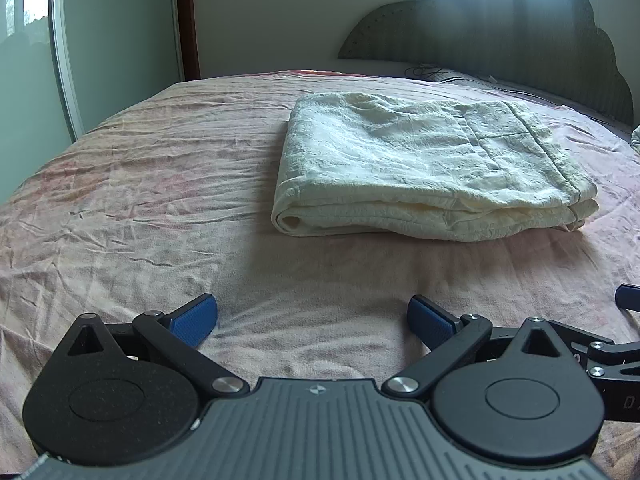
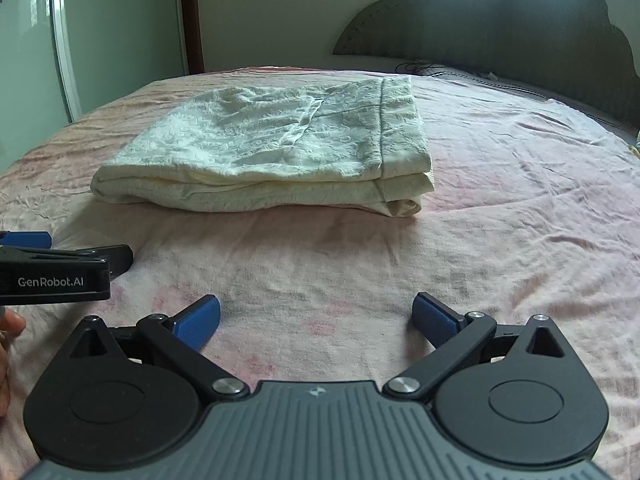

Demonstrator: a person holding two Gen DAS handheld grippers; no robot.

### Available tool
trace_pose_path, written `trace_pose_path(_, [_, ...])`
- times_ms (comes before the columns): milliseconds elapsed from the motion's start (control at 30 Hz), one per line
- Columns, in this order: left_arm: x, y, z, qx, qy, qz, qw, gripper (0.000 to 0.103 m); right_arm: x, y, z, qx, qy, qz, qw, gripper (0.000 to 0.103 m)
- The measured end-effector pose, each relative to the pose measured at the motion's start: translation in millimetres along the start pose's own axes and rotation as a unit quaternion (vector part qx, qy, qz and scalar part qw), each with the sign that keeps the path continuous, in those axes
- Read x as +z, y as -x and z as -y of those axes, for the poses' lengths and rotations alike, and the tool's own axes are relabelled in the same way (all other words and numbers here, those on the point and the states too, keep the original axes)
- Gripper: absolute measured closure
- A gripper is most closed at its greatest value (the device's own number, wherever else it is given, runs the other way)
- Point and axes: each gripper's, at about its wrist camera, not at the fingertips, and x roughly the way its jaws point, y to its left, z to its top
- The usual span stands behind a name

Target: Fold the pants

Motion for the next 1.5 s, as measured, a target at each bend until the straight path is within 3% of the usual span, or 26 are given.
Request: trace_pose_path(1500, [-0.6, -0.3, -0.6, -0.001, 0.003, -0.001, 1.0, 0.0, 2.2, -1.3, 2.1, 0.002, -0.001, 0.003, 1.0, 0.0])
